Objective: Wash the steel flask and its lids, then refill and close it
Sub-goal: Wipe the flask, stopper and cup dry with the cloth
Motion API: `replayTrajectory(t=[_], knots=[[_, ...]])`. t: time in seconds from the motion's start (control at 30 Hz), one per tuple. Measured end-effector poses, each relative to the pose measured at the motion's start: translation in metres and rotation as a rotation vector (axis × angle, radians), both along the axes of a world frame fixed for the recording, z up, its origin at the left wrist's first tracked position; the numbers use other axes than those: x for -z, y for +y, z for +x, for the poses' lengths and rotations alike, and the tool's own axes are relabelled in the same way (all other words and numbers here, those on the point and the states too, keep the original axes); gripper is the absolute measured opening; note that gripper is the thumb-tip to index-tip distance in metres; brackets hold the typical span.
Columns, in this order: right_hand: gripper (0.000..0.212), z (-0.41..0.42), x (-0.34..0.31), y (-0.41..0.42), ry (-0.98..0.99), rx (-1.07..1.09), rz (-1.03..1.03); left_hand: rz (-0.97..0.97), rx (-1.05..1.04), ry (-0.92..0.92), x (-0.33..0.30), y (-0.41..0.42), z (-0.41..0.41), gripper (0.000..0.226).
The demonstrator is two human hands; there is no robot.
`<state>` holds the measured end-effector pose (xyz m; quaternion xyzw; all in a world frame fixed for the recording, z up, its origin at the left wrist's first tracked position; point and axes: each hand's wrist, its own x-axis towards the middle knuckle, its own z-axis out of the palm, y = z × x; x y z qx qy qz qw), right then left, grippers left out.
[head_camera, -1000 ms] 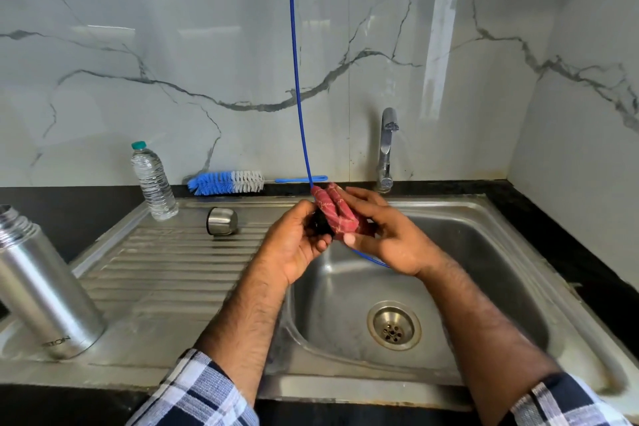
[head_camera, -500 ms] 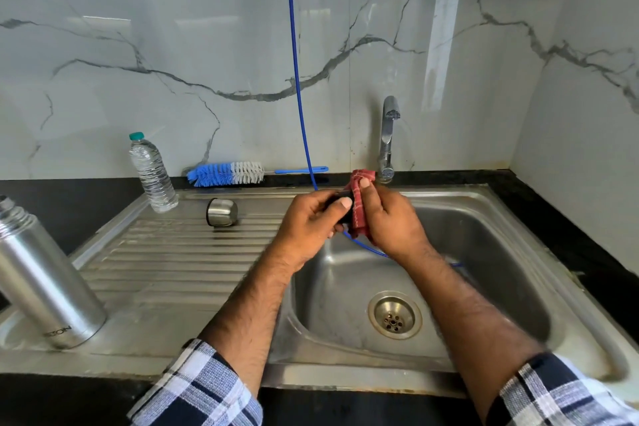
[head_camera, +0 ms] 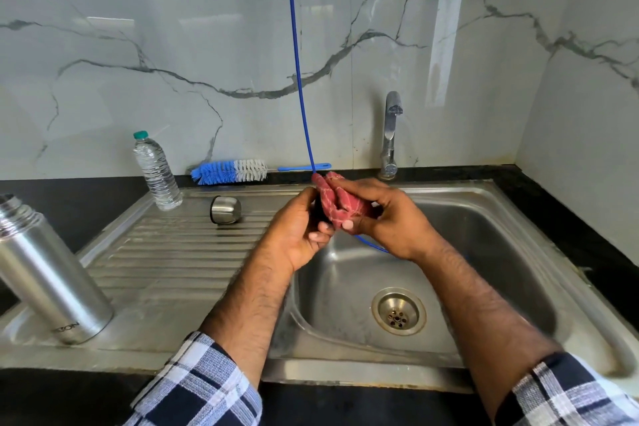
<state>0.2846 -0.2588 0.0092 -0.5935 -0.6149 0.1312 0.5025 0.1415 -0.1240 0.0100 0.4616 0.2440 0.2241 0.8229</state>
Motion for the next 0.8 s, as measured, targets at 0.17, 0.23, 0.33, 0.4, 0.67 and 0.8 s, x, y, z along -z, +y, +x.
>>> replayTrajectory(t=[0.17,0.23,0.33,0.4,0.67,0.8], knots=[[0.069,-0.002,-0.004,-0.002,-0.219,0.095,0.094,0.163,-0.032,-0.052,-0.006,-0.009,-0.001,0.031],[0.062,-0.007,-0.003,0.0,-0.284,0.187,0.12,0.218,-0.086,-0.11,-0.008,-0.015,0.0,0.022],[0.035,-0.013,-0.005,0.002,-0.226,0.314,0.141,0.444,-0.051,-0.213,-0.004,-0.014,0.0,0.023],[0.046,-0.012,-0.004,0.004,-0.109,0.427,0.115,0.669,0.0,-0.212,0.0,-0.015,-0.001,0.029],[0.043,-0.002,-0.025,-0.004,0.687,0.381,-0.085,0.984,0.053,-0.241,-0.001,-0.016,0.002,0.052],[0.038,-0.007,-0.019,-0.001,0.47,0.33,0.121,0.758,-0.131,-0.242,0.0,-0.024,0.011,0.031]])
